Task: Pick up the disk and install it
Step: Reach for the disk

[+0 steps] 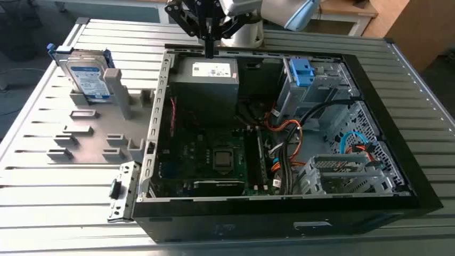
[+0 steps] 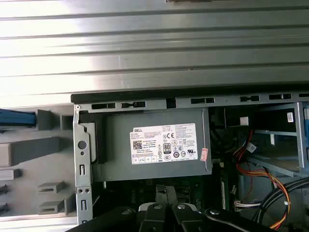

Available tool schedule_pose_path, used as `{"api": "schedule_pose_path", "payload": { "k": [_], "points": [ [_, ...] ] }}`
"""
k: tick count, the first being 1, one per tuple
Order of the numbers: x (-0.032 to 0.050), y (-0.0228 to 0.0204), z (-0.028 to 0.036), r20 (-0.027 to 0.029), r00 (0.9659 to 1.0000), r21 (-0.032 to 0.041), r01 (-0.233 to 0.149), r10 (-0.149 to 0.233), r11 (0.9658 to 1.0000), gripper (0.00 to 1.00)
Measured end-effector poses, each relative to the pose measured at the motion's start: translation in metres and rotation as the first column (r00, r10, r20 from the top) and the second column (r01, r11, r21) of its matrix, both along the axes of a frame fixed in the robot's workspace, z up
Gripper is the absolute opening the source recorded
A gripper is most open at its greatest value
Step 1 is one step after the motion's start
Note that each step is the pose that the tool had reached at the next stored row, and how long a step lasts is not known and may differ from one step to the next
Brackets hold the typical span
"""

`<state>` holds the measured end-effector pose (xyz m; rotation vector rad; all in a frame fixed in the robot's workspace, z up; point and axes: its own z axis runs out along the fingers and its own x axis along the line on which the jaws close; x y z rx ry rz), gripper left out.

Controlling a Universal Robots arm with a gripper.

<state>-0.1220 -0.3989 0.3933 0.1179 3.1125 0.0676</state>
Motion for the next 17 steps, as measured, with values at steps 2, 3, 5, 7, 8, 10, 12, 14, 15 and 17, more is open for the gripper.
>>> {"api": "schedule_pose_path", "payload": {
  "k": [2, 3, 5, 7, 8, 10, 12, 14, 15, 17],
  "points": [
    [-0.0002, 0.0, 0.0, 0.0, 1.0, -0.0001, 0.0, 0.0, 1.0, 0.11],
    [-0.0005, 0.0001, 0.0001, -0.0001, 1.0, -0.0001, 0.0, 0.0, 1.0, 0.11],
    [-0.0024, 0.0, 0.0, 0.0001, 1.0, 0.0, 0.0, 0.0, 1.0, 0.11],
    [-0.0055, 0.0, 0.0, 0.0004, 1.0, 0.0, 0.0, 0.0, 1.0, 0.11],
    [-0.007, 0.0, 0.0, 0.0006, 1.0, -0.0001, 0.0, 0.0, 1.0, 0.11],
    [-0.0092, 0.0, 0.0, 0.0009, 1.0, 0.0, 0.0, 0.0, 1.0, 0.11],
    [-0.0108, 0.0, 0.0, 0.001, 1.0, 0.0001, 0.0, 0.0, 1.0, 0.11],
    [-0.0121, 0.0, 0.0, 0.0009, 1.0, 0.0, 0.0, 0.0, 1.0, 0.11],
    [-0.0128, 0.0, 0.0, 0.0009, 1.0, 0.0, 0.0, 0.0, 1.0, 0.11],
    [-0.0144, 0.0, 0.0, 0.001, 1.0, 0.0, 0.0, 0.0, 1.0, 0.11]
  ]
}}
